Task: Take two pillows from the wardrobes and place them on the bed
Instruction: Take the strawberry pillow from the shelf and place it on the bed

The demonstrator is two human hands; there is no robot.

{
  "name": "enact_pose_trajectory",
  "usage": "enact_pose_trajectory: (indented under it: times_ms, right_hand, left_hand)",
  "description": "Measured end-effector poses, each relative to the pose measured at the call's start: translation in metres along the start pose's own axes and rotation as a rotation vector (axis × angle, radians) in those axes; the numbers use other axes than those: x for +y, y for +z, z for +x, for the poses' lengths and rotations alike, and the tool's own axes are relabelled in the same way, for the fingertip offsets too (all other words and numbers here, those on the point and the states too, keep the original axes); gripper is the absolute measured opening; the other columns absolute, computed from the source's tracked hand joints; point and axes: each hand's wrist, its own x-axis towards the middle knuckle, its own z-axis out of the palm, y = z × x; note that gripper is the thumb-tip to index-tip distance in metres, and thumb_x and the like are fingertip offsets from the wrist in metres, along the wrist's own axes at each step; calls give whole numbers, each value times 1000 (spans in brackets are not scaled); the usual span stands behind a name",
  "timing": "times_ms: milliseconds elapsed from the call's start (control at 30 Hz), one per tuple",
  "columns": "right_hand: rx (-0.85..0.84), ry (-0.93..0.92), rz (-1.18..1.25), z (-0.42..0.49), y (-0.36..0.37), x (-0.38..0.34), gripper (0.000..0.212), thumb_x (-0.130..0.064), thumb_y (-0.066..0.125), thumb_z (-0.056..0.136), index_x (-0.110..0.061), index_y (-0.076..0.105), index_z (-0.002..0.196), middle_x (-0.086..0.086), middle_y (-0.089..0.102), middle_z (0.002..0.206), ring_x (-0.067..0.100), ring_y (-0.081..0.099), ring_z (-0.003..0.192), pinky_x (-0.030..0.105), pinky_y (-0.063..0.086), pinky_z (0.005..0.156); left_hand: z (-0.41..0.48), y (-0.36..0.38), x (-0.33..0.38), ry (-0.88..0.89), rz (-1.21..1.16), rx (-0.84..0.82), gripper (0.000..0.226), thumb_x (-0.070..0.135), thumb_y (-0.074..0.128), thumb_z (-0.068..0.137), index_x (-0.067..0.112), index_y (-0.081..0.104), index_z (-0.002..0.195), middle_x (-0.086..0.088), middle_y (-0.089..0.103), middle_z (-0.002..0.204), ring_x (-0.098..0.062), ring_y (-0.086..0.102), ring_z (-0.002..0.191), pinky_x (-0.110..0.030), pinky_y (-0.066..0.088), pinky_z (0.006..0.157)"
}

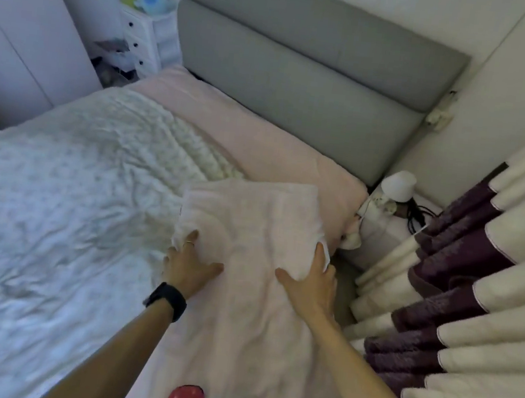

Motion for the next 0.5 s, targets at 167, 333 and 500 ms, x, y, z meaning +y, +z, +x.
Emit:
enact_pose_trajectory:
  times_ms: [167, 333, 500]
  right_hand:
    - [-58, -1, -74, 84, -29, 3, 111, -67, 70, 77, -39, 1, 160, 18, 26, 159, 44, 31, 141, 52, 35, 110]
    - [-108, -5, -68, 173, -50, -1, 113, -69, 69, 77, -40, -3, 160, 16, 14, 166, 40, 18, 151, 53, 30, 115]
    - [-132, -27, -67, 281, -64, -12, 113, -68, 69, 77, -39, -2, 159, 15, 14, 166, 39, 19, 151, 53, 29, 116]
  left_hand:
    - [41, 34, 53, -58, -42, 9, 100, 42, 80, 76, 29, 22, 156, -25, 39, 144, -42, 36, 135, -52, 34, 112]
    - [96, 60, 111, -103, -50, 21, 99, 45, 78, 74, 32, 22, 155, -22, 40, 141, -42, 39, 131, -53, 38, 108]
    - [170, 85, 173, -121, -69, 20, 99, 46, 77, 75, 33, 21, 155, -19, 39, 141, -40, 40, 129, -50, 40, 104]
